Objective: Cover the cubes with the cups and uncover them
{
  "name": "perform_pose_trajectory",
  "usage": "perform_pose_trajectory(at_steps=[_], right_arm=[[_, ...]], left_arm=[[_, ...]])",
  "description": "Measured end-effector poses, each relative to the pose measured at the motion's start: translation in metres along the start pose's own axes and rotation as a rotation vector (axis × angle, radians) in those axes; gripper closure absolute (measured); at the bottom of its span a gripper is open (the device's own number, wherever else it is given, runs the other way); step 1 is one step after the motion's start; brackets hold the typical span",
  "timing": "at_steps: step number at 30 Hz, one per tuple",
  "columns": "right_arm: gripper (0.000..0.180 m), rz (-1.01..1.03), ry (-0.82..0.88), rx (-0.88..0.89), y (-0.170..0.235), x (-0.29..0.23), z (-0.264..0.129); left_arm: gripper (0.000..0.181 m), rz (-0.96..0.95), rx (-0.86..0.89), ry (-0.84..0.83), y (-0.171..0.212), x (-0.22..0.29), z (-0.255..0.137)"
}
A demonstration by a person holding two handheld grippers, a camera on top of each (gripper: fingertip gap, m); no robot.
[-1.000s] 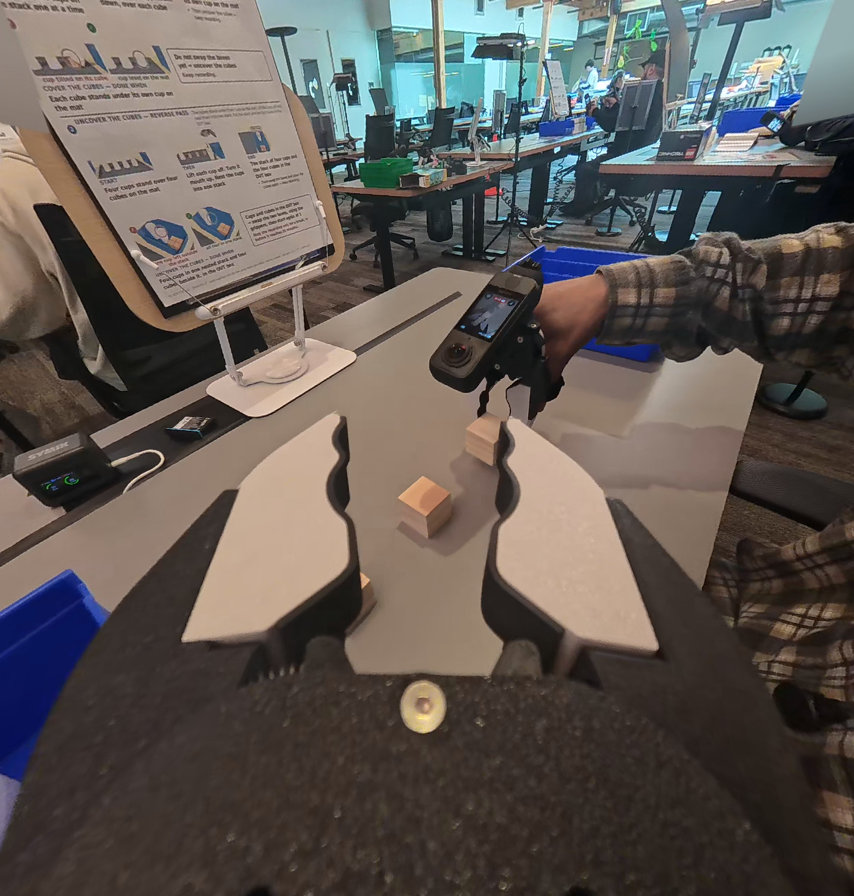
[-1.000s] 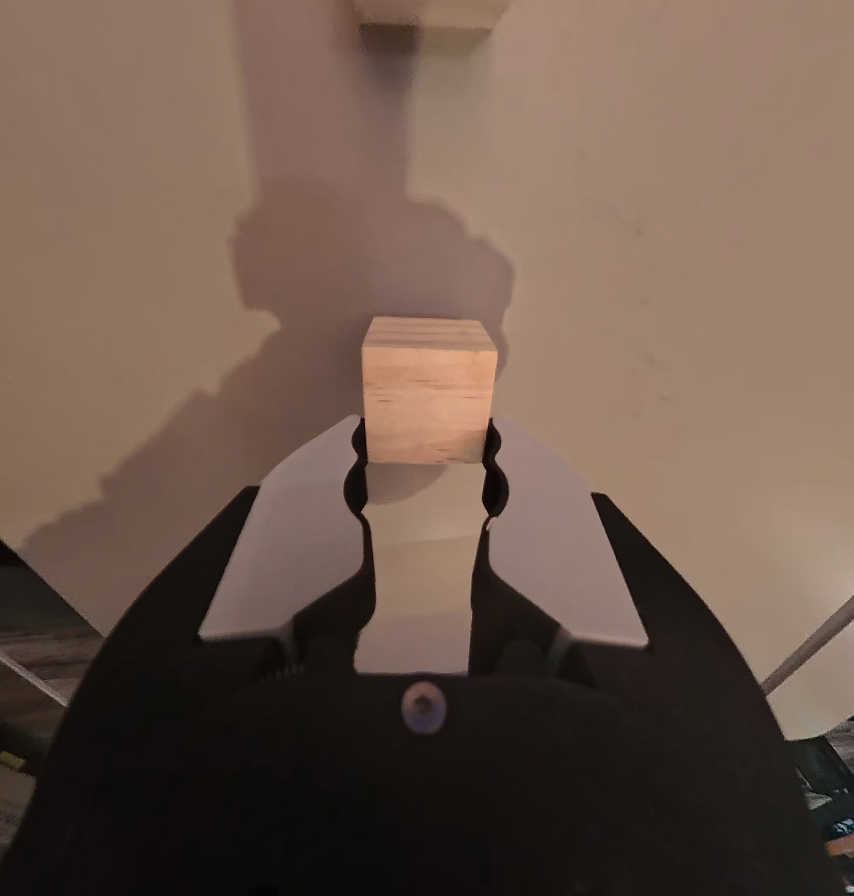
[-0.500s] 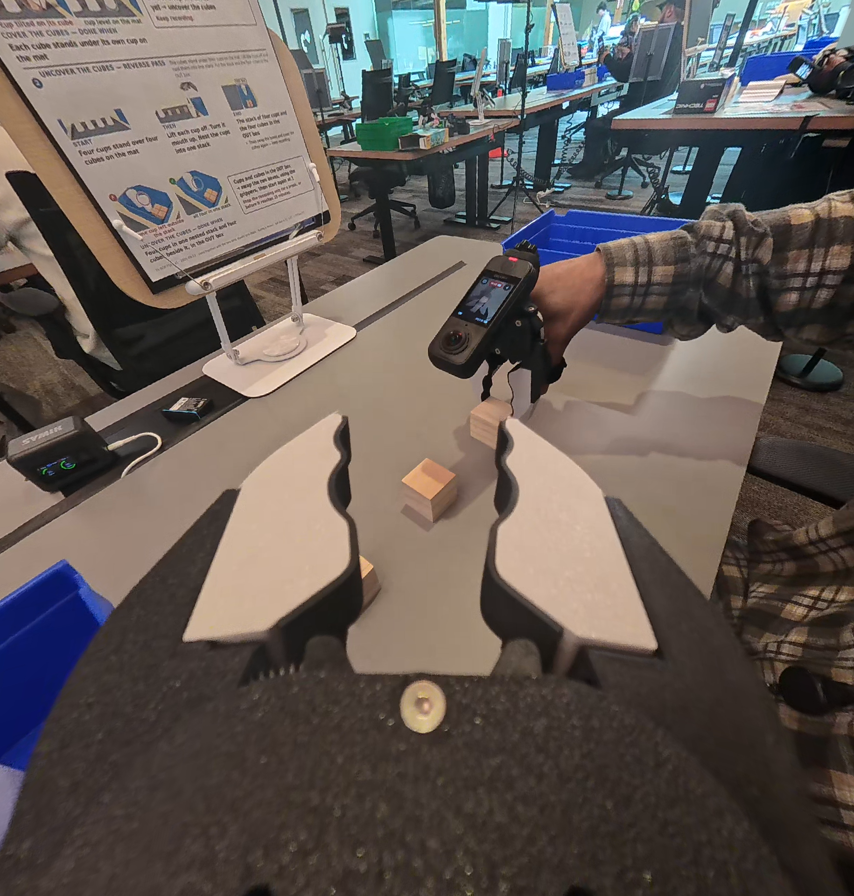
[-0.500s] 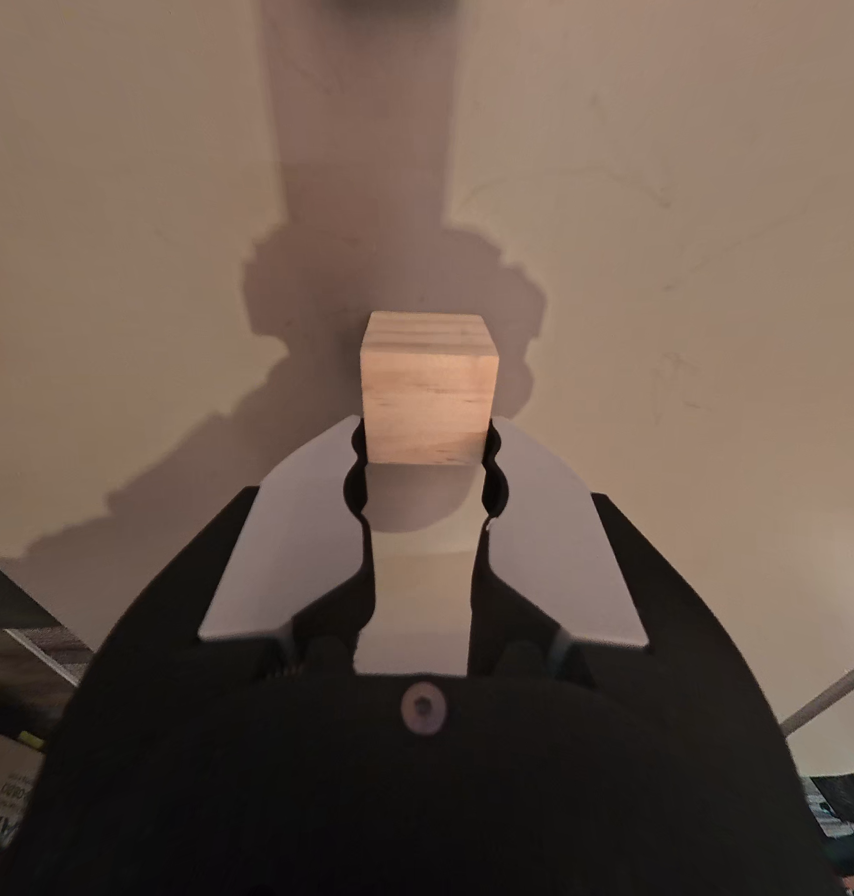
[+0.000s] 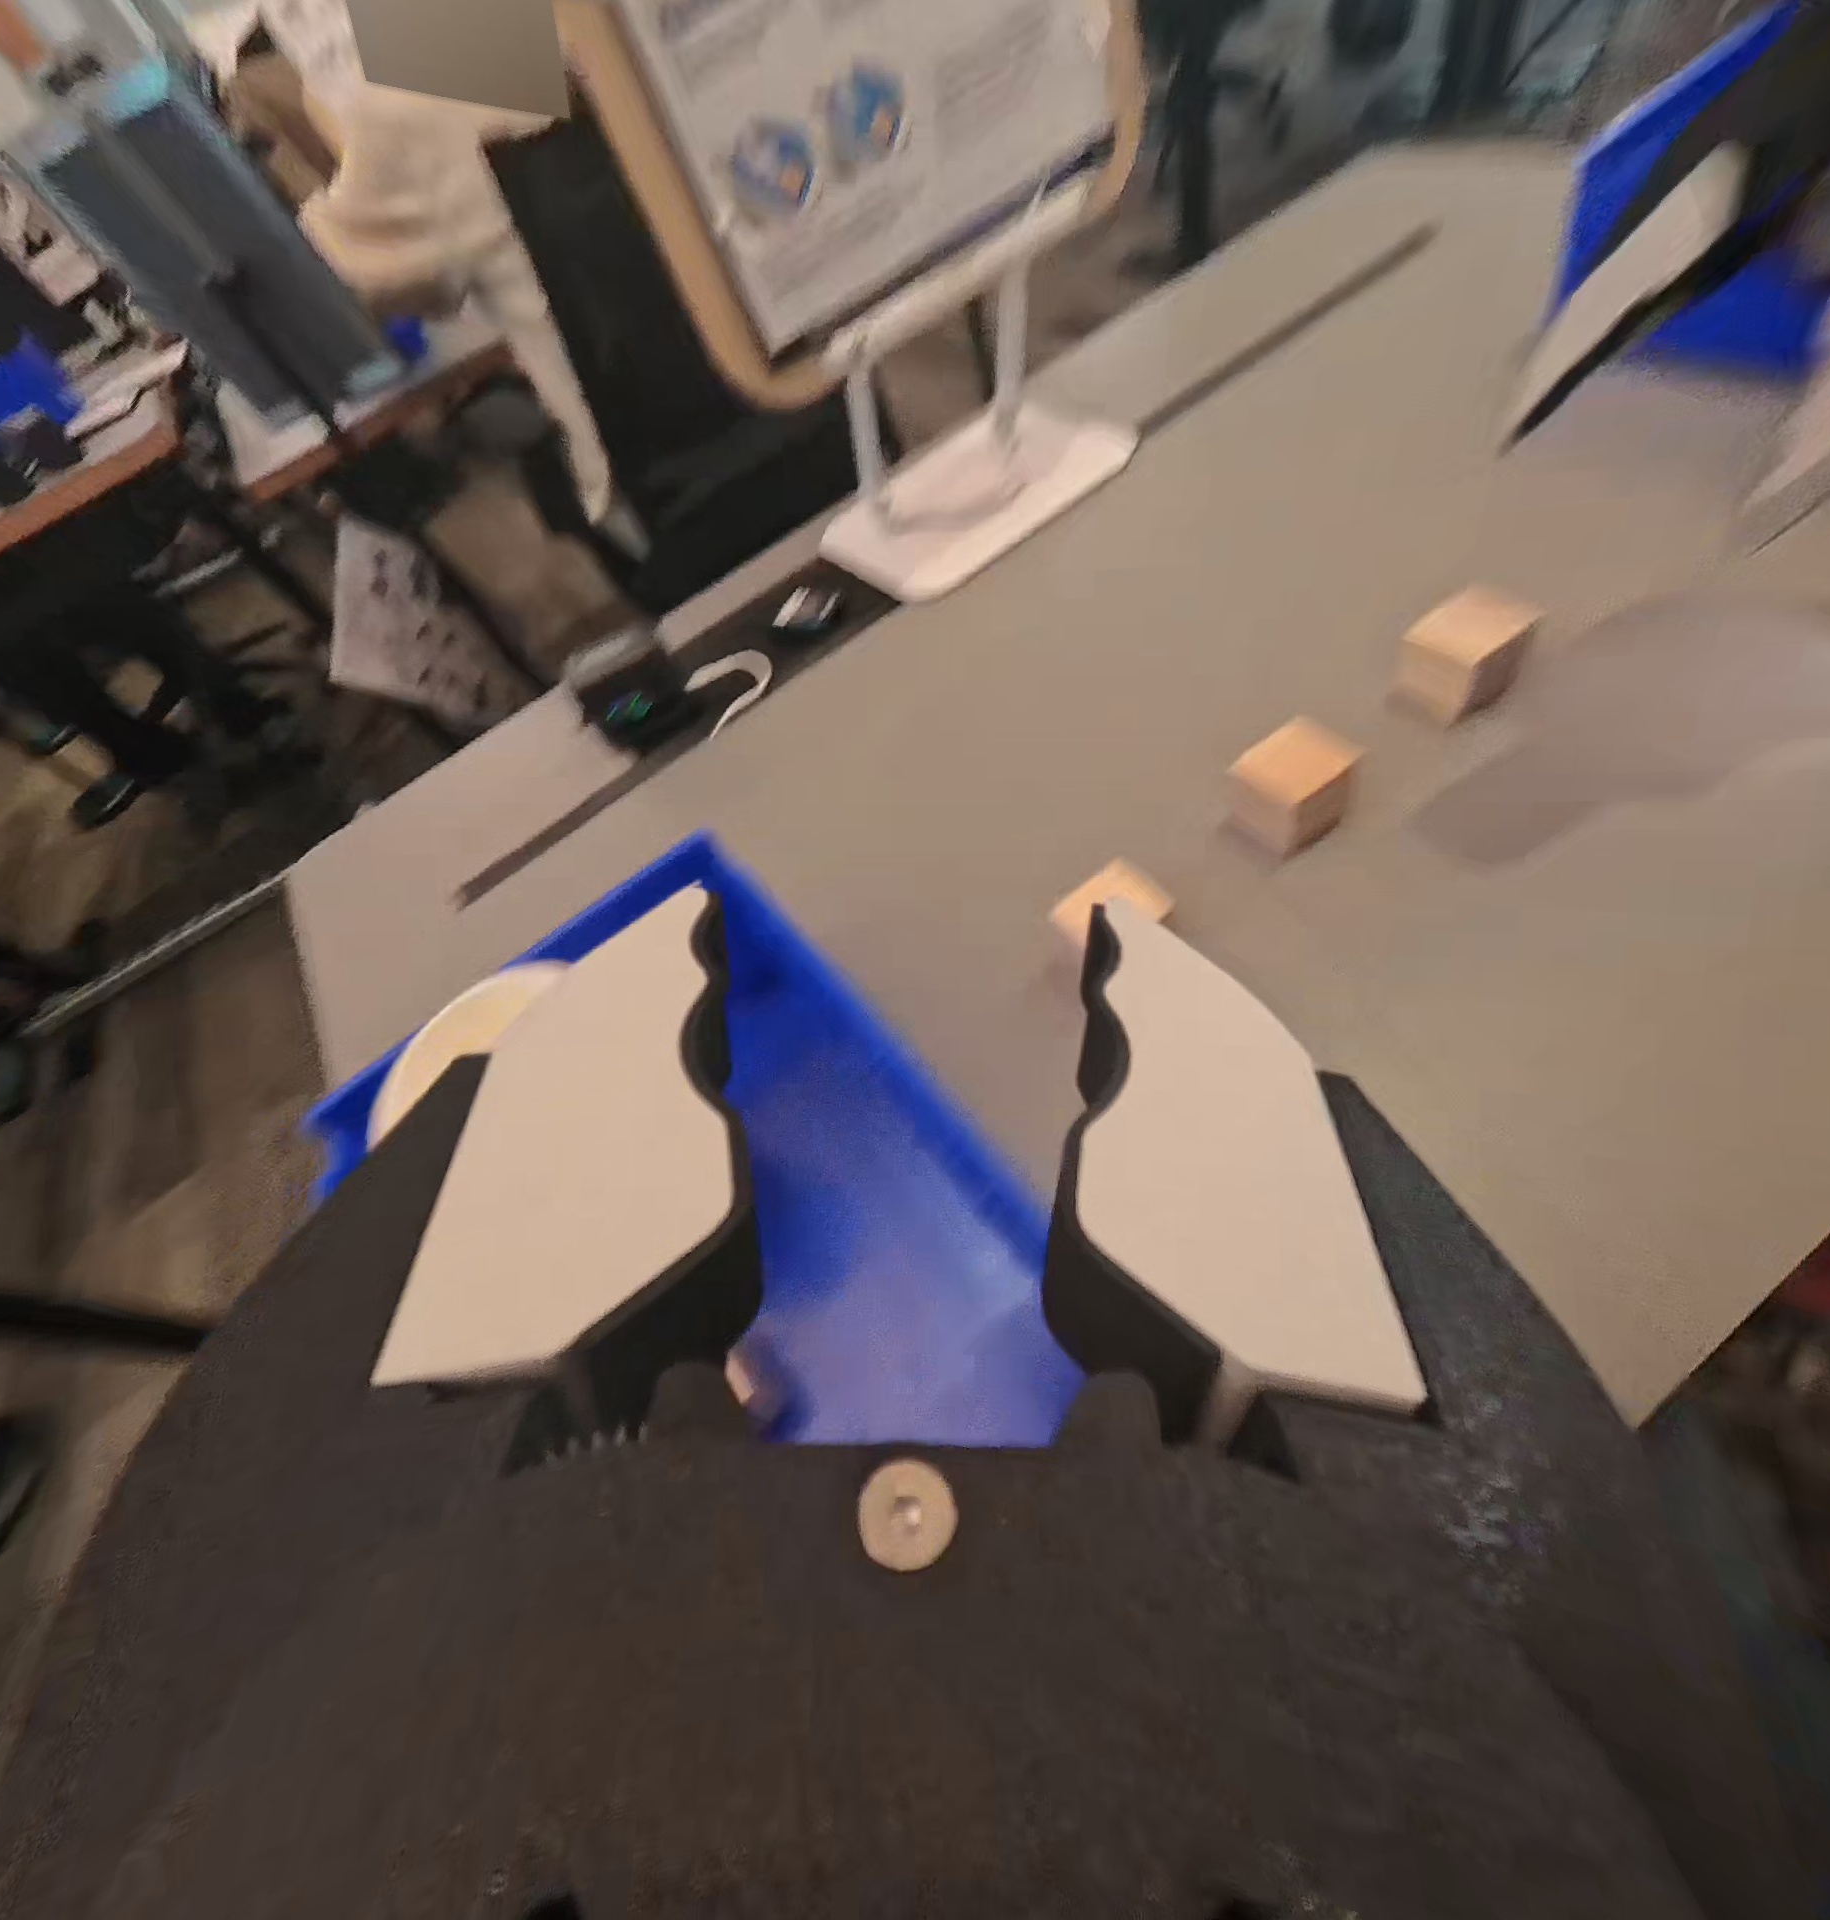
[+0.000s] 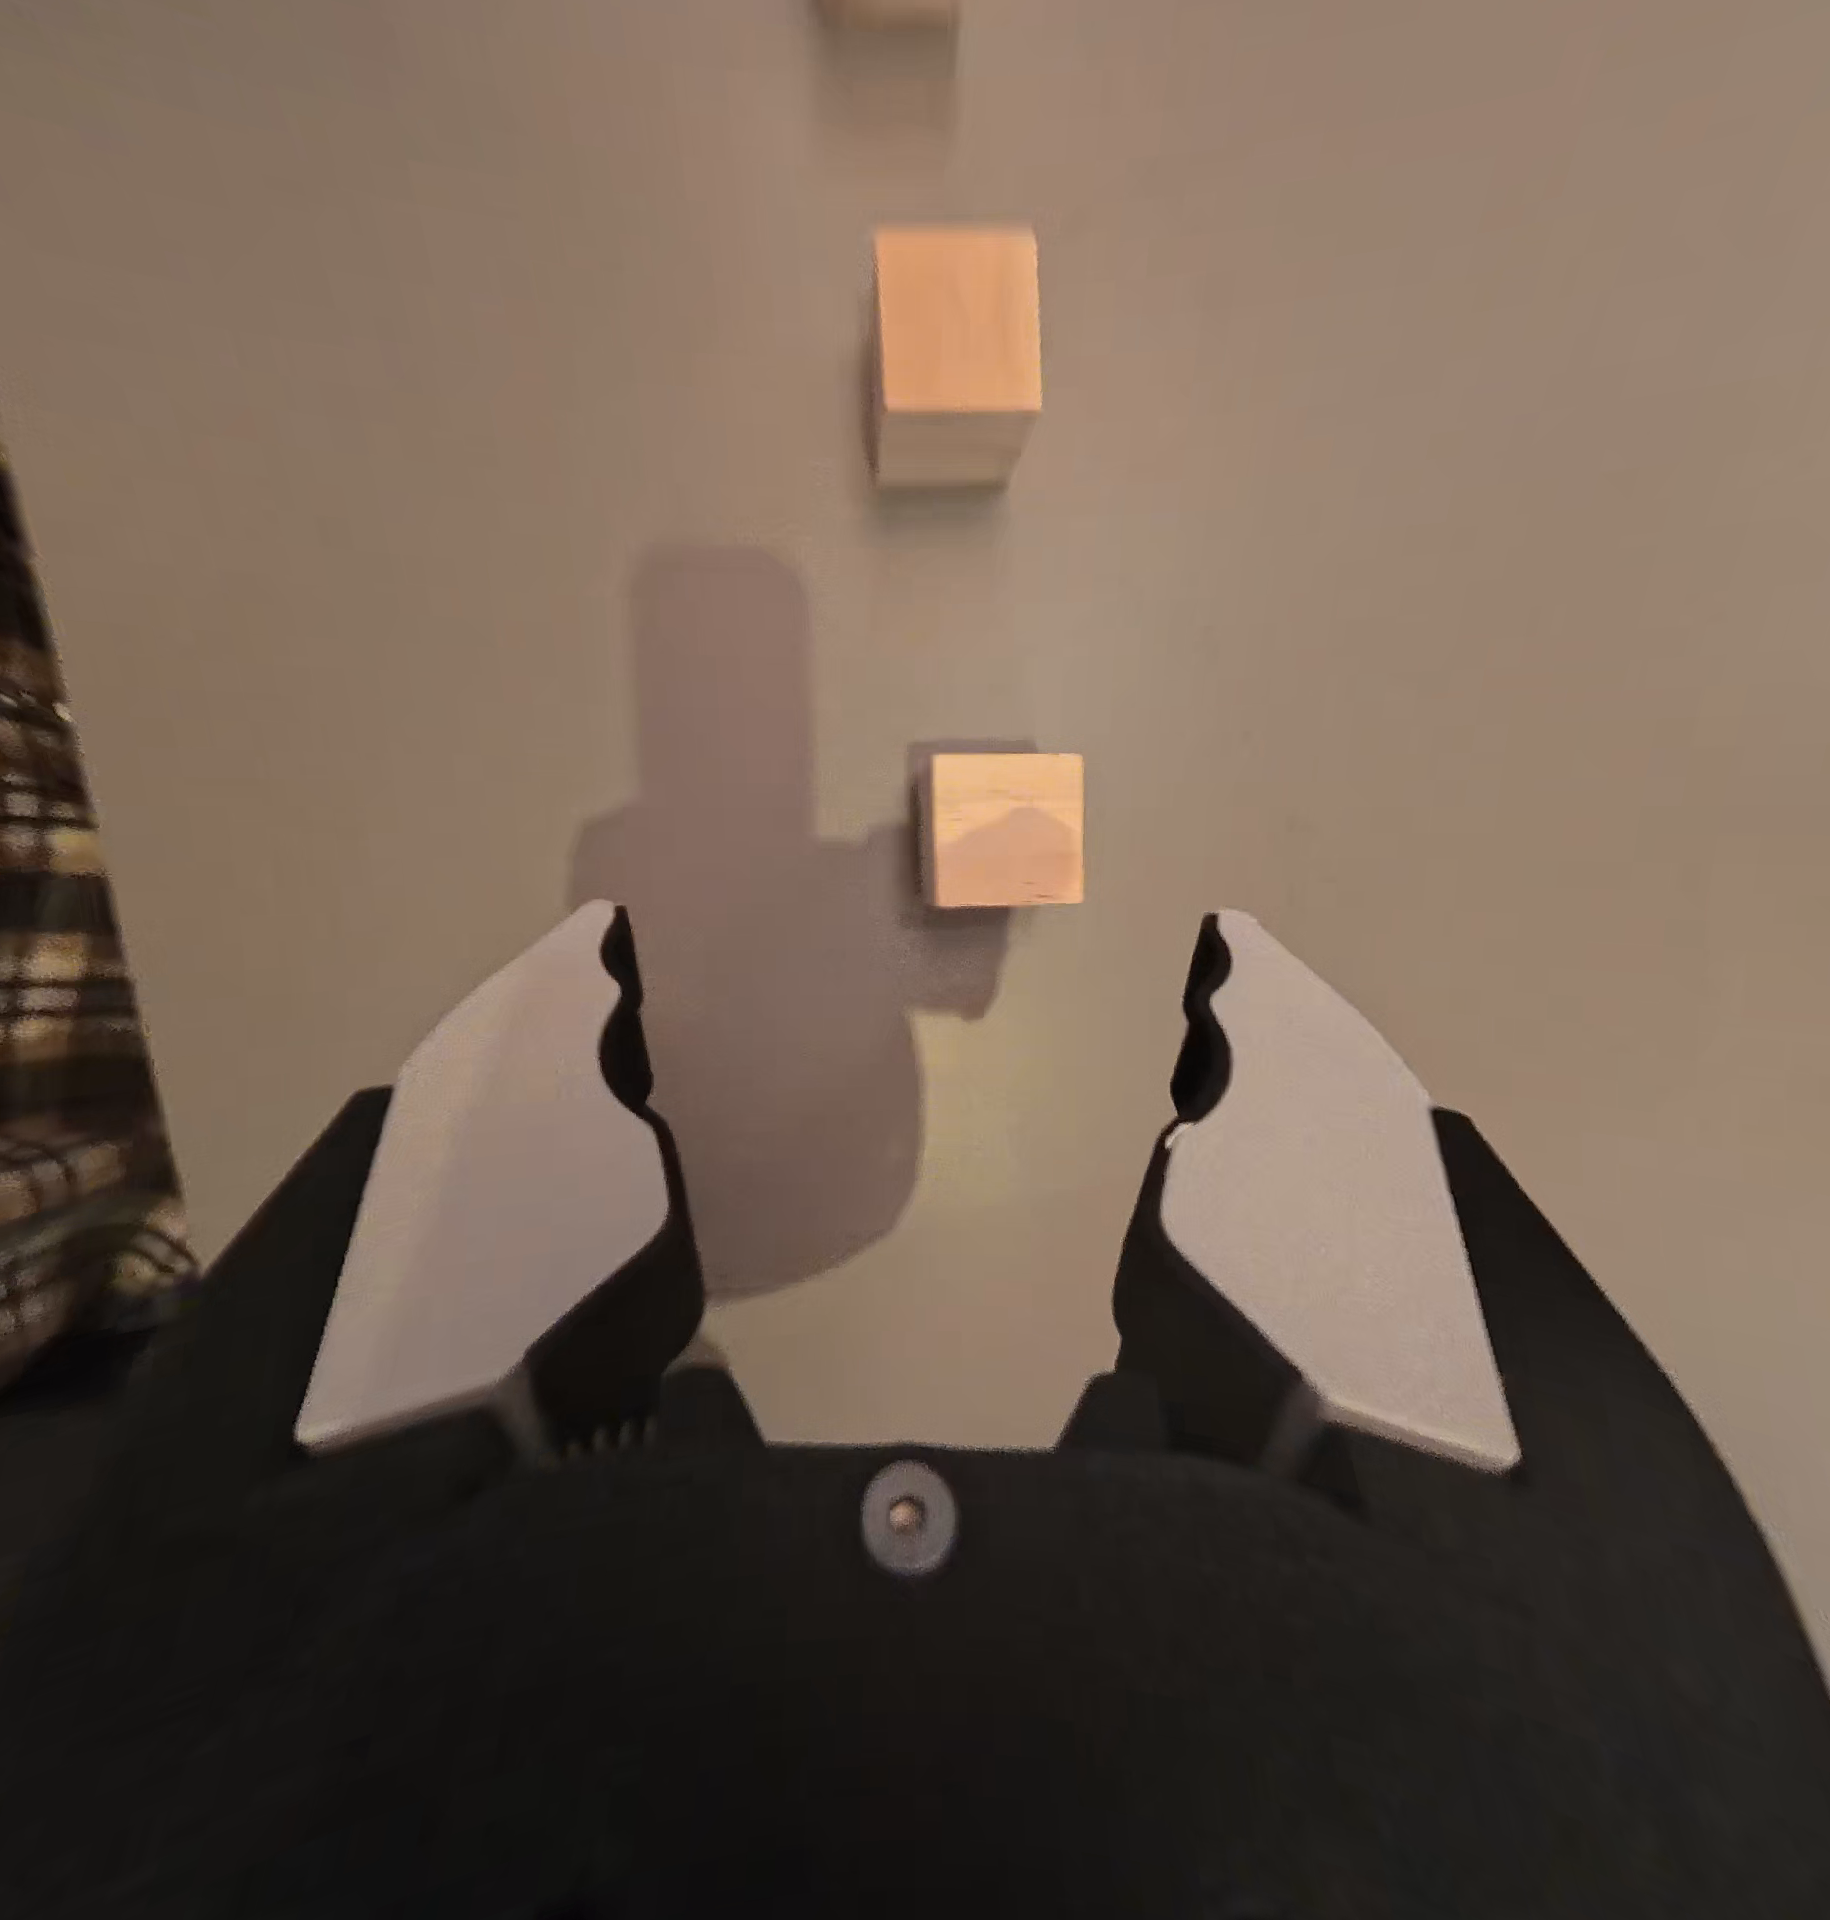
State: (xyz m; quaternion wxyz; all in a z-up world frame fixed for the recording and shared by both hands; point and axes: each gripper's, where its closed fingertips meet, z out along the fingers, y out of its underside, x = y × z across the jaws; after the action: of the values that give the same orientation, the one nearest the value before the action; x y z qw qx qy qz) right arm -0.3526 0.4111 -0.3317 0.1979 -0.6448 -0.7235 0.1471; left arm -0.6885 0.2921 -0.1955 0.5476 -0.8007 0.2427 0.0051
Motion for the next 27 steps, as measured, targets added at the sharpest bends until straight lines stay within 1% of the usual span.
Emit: perform_pose_trajectory(at_steps=[2, 4, 6, 9, 10, 11, 13, 15, 17, 19, 23, 27], right_arm=[[0.084, 0.024, -0.001, 0.107, 0.001, -0.018, -0.012], [0.088, 0.04, -0.035, 0.179, 0.006, -0.04, -0.017], [0.091, 0.058, -0.044, 0.219, 0.013, -0.057, -0.017], [0.091, 0.107, -0.061, 0.253, 0.021, -0.078, -0.017], [0.091, 0.119, -0.059, 0.267, 0.022, -0.083, -0.019], [0.092, 0.128, -0.057, 0.283, 0.023, -0.088, -0.02], [0.093, 0.149, -0.056, 0.305, 0.027, -0.093, -0.024], [0.093, 0.169, -0.057, 0.316, 0.031, -0.096, -0.027], [0.093, 0.186, -0.061, 0.327, 0.035, -0.098, -0.03], [0.094, 0.192, -0.077, 0.345, 0.036, -0.101, -0.033], [0.094, 0.192, -0.08, 0.36, 0.041, -0.103, -0.038], [0.094, 0.193, -0.081, 0.377, 0.044, -0.105, -0.043]], left_arm=[[0.116, 0.021, -0.14, -0.023, 0.023, -0.026, -0.011], [0.118, 0.023, -0.252, 0.028, 0.044, -0.037, -0.015], [0.119, -0.031, -0.385, 0.033, 0.073, -0.052, -0.012], [0.116, -0.25, -0.617, 0.013, 0.127, -0.059, -0.005], [0.117, -0.328, -0.667, -0.003, 0.142, -0.059, -0.001], [0.122, -0.394, -0.704, -0.034, 0.155, -0.059, 0.002], [0.124, -0.482, -0.753, -0.11, 0.176, -0.063, 0.01], [0.124, -0.526, -0.781, -0.199, 0.191, -0.068, 0.016], [0.123, -0.558, -0.799, -0.266, 0.202, -0.071, 0.022], [0.117, -0.576, -0.815, -0.35, 0.211, -0.078, 0.025], [0.113, -0.619, -0.867, -0.408, 0.231, -0.08, 0.033], [0.117, -0.653, -0.947, -0.398, 0.251, -0.077, 0.038]])
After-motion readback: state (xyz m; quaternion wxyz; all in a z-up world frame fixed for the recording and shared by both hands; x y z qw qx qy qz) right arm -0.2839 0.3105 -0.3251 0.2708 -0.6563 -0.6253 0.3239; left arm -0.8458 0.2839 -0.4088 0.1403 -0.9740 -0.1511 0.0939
